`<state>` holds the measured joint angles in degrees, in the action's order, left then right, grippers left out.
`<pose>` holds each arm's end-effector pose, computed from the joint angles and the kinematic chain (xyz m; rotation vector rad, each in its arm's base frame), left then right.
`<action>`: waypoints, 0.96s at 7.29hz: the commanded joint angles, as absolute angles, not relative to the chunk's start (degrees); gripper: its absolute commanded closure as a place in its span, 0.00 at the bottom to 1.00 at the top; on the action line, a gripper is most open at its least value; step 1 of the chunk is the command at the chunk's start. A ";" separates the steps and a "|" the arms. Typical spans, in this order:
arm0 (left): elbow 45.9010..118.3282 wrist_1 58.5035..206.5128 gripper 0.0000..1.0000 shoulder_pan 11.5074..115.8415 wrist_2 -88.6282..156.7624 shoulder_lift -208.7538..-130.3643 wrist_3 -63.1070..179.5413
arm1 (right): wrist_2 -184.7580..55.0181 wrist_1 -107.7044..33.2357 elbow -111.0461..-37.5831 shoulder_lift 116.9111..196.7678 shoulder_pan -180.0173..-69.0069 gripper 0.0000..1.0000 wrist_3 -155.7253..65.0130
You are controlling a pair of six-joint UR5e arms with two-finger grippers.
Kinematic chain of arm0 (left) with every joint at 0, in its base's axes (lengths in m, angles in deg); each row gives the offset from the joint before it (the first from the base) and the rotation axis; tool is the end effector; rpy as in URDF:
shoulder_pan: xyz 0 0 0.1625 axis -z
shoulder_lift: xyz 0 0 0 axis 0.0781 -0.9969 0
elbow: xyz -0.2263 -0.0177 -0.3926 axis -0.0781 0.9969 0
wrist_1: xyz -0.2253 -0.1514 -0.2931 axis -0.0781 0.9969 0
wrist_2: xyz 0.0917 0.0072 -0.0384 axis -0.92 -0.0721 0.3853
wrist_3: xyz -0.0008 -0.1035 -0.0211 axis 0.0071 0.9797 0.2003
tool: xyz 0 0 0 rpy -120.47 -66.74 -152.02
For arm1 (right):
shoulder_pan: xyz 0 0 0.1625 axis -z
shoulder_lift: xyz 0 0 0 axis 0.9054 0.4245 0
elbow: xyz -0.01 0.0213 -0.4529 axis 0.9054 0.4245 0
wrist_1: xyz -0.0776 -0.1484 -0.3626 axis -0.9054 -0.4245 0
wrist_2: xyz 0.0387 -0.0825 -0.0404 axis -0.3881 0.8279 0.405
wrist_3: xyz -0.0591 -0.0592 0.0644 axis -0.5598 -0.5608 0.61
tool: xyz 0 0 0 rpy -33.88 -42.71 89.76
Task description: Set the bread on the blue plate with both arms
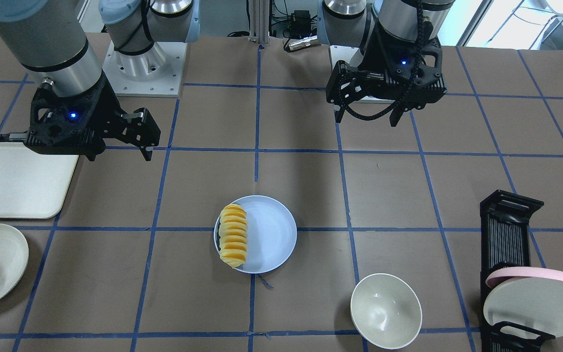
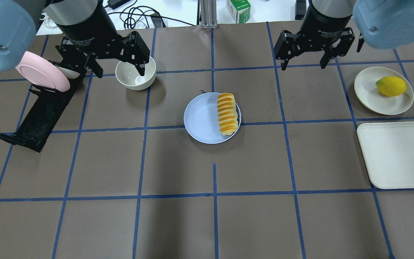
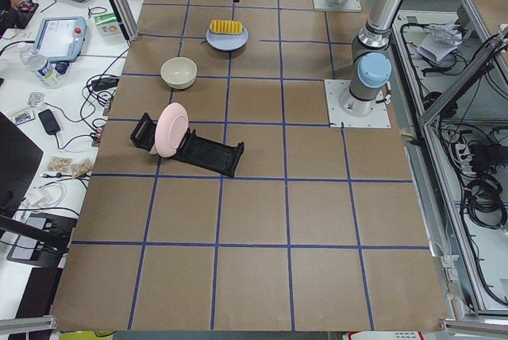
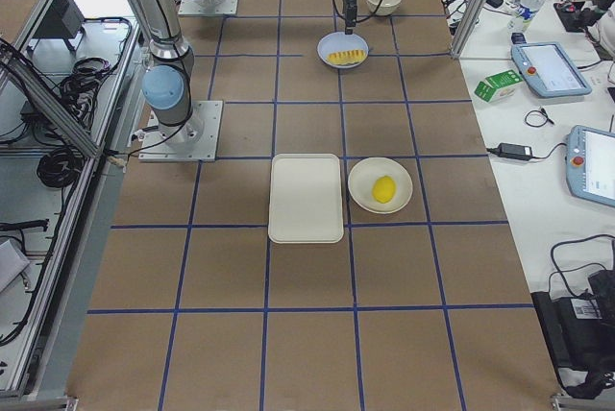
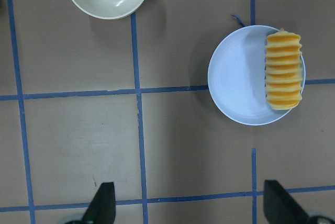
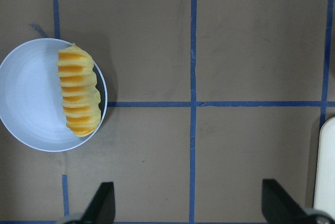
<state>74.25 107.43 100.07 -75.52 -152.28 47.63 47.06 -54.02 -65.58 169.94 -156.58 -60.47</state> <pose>-0.1849 -0.4836 0.5462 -0.0406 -3.1013 0.0868 0.1511 -0.5319 0.5027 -0.0091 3.1209 -0.0610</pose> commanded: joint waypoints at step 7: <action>74.11 108.43 0.00 99.84 -75.36 -152.16 47.27 | 47.01 -52.77 -63.50 168.94 -156.81 0.00 -60.45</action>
<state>74.19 108.26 99.78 -75.34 -152.27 47.27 47.10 -52.87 -63.50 168.89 -156.82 -60.45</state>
